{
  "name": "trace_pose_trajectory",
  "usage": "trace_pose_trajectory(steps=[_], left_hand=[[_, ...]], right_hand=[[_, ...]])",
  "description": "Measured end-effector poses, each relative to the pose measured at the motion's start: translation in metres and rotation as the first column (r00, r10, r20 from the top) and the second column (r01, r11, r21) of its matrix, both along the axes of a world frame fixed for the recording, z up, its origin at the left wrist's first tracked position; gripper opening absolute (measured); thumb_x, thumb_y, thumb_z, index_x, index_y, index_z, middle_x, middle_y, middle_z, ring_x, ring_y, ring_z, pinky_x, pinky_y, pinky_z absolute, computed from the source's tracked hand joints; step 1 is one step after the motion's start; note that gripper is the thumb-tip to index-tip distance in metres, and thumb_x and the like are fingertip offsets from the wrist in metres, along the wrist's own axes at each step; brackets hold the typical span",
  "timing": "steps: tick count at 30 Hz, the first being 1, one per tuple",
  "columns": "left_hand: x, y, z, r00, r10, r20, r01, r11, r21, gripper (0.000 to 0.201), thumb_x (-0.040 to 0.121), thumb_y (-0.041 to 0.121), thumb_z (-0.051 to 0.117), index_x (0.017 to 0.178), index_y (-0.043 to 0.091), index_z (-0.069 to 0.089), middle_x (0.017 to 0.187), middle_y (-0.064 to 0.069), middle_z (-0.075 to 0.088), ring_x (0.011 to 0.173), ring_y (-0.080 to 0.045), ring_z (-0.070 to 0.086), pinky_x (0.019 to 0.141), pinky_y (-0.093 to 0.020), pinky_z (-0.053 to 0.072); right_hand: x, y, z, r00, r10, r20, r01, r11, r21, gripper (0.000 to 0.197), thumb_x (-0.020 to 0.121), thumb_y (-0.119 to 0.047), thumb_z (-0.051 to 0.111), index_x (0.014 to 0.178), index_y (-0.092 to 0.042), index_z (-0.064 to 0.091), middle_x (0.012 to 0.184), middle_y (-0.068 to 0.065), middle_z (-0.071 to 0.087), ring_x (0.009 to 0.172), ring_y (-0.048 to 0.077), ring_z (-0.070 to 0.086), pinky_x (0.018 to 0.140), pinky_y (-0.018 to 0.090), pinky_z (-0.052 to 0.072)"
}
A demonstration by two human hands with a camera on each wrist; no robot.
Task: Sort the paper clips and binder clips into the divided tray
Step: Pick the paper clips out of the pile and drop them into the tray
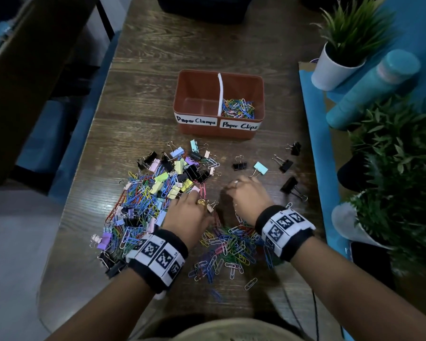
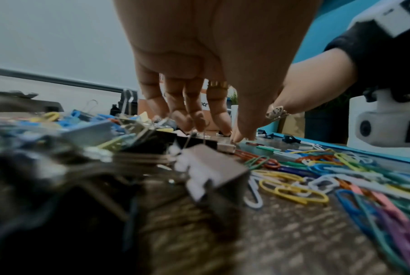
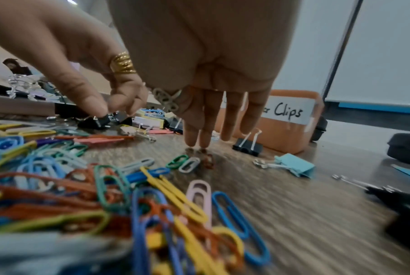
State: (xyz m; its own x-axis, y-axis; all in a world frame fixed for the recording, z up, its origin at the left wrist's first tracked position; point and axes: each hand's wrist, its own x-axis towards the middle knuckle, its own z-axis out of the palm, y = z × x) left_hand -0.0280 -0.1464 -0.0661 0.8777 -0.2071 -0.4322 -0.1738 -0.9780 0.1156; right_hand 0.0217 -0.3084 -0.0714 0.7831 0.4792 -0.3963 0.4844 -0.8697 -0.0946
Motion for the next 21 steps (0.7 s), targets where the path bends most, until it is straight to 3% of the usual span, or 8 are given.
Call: trace_pose_trajectory(steps=[4,8,12,15,17,19,21], left_hand=[[0.013,-0.018,-0.001,0.999,-0.036,-0.033,0.037,0.998,0.054,0.040,0.093,0.043,0.046,0.111,0.010,0.059,0.134,-0.008,0.041,0.126,-0.024,0.038,0.107,-0.041,0.032],[0.014,-0.021,-0.007,0.986,-0.150,-0.068,0.158,0.979,0.131,0.034,0.096,0.037,0.044,0.112,0.010,0.058,0.138,-0.009,0.036,0.127,-0.025,0.033,0.106,-0.044,0.030],[-0.002,-0.010,-0.001,0.985,-0.156,-0.069,0.161,0.984,0.081,0.046,0.098,0.046,0.028,0.106,0.013,0.060,0.134,-0.005,0.036,0.126,-0.020,0.033,0.107,-0.040,0.027],[-0.012,0.010,0.008,0.999,0.008,0.040,-0.003,0.993,-0.119,0.039,0.097,0.042,0.033,0.097,0.016,0.063,0.129,0.003,0.040,0.117,-0.012,0.039,0.106,-0.032,0.030],[-0.010,0.025,0.010,0.998,0.032,0.062,-0.021,0.983,-0.181,0.038,0.095,0.037,0.035,0.094,0.013,0.064,0.134,0.003,0.043,0.117,-0.013,0.043,0.107,-0.033,0.031],[-0.002,0.035,0.011,0.998,-0.051,0.024,0.054,0.988,-0.147,0.047,0.093,0.039,0.030,0.093,0.011,0.067,0.144,0.002,0.042,0.131,-0.017,0.038,0.114,-0.037,0.023],[0.004,0.040,0.011,0.991,-0.129,-0.048,0.127,0.991,-0.035,0.042,0.095,0.036,0.032,0.101,0.015,0.067,0.150,0.008,0.032,0.142,-0.015,0.020,0.119,-0.044,0.007]], right_hand=[[-0.003,-0.019,0.006,0.966,-0.253,-0.053,0.257,0.963,0.077,0.039,0.090,-0.009,0.044,0.128,-0.015,0.053,0.131,0.008,0.052,0.125,0.026,0.040,0.104,0.037,0.034],[-0.008,-0.025,0.002,0.931,-0.325,-0.164,0.351,0.921,0.169,0.039,0.089,-0.005,0.043,0.125,-0.016,0.055,0.129,0.009,0.051,0.117,0.029,0.050,0.091,0.033,0.043],[-0.009,-0.009,0.003,0.956,-0.214,-0.201,0.266,0.920,0.289,0.050,0.086,0.003,0.042,0.130,-0.020,0.052,0.127,0.005,0.050,0.120,0.025,0.044,0.100,0.037,0.041],[-0.007,0.014,0.004,0.977,-0.080,-0.197,0.135,0.950,0.283,0.065,0.083,0.007,0.042,0.137,-0.030,0.042,0.135,0.003,0.042,0.124,0.023,0.038,0.106,0.041,0.036],[-0.005,0.027,0.006,0.981,-0.022,-0.194,0.065,0.973,0.222,0.068,0.084,0.004,0.042,0.140,-0.033,0.036,0.139,0.005,0.037,0.125,0.024,0.035,0.107,0.042,0.034],[-0.003,0.031,0.007,0.981,-0.029,-0.192,0.057,0.989,0.140,0.066,0.086,-0.001,0.043,0.143,-0.032,0.031,0.141,0.006,0.034,0.127,0.026,0.031,0.106,0.043,0.032],[-0.005,0.029,0.008,0.982,-0.068,-0.178,0.083,0.993,0.082,0.067,0.085,-0.001,0.044,0.144,-0.030,0.030,0.142,0.007,0.032,0.128,0.026,0.030,0.108,0.042,0.030]])
